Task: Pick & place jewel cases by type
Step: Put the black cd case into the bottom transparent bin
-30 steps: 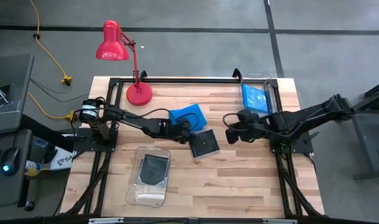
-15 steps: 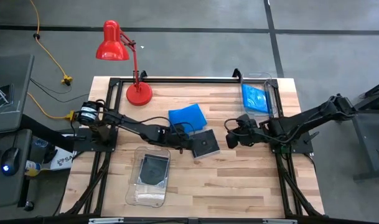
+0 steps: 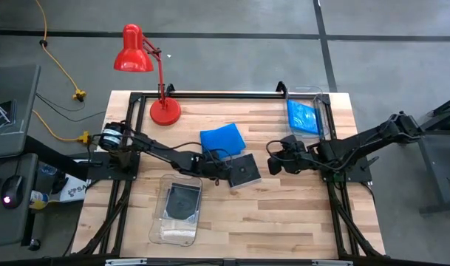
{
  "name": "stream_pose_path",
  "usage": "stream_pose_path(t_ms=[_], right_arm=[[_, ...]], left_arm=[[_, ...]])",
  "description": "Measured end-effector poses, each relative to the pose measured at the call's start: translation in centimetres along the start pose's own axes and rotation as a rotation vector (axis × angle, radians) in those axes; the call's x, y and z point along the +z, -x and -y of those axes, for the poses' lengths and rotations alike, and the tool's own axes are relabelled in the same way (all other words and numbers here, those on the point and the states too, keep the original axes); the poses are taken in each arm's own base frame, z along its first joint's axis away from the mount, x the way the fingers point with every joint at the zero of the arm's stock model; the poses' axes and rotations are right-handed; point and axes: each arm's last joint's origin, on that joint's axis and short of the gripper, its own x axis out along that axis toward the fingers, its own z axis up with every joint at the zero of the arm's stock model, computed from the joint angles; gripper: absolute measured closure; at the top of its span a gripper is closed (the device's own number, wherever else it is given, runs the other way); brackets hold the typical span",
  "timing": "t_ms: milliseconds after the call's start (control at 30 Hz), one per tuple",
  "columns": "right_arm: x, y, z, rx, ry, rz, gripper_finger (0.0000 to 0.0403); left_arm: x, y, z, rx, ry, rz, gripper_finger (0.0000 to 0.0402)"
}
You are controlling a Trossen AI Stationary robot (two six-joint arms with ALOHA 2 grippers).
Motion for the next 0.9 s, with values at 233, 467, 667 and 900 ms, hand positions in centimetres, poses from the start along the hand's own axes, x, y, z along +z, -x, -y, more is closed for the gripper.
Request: stream_pose_path(t_ms=[233,467,667,900], right_arm=[[0.0,-0.1,-0.1,0.001,-0.013,0.003,0.0403],[-0.6,-1.0,-0.2,-0.029,-0.016,-0.019,0.0403],[-1.6,-2.5,-0.9,-0.014,-0.010,-0.093,0.0403],[-2.8,-4.4,-1.4,-0.030,-0.030,-0.132,0.0403]], left_arm=[[-0.3,-0.8,-0.3,0.006,0.007,-0.029,0.0163],[-0.4,-1.3,-0.3,-0.006,0.018,-0.022,0.0163],[0.7,-1.7,-0.1,-0.037,0.026,-0.031,0.0163],[1.9,-2.0,-0.2,-0.040,0.002,-0.070,0.0163]])
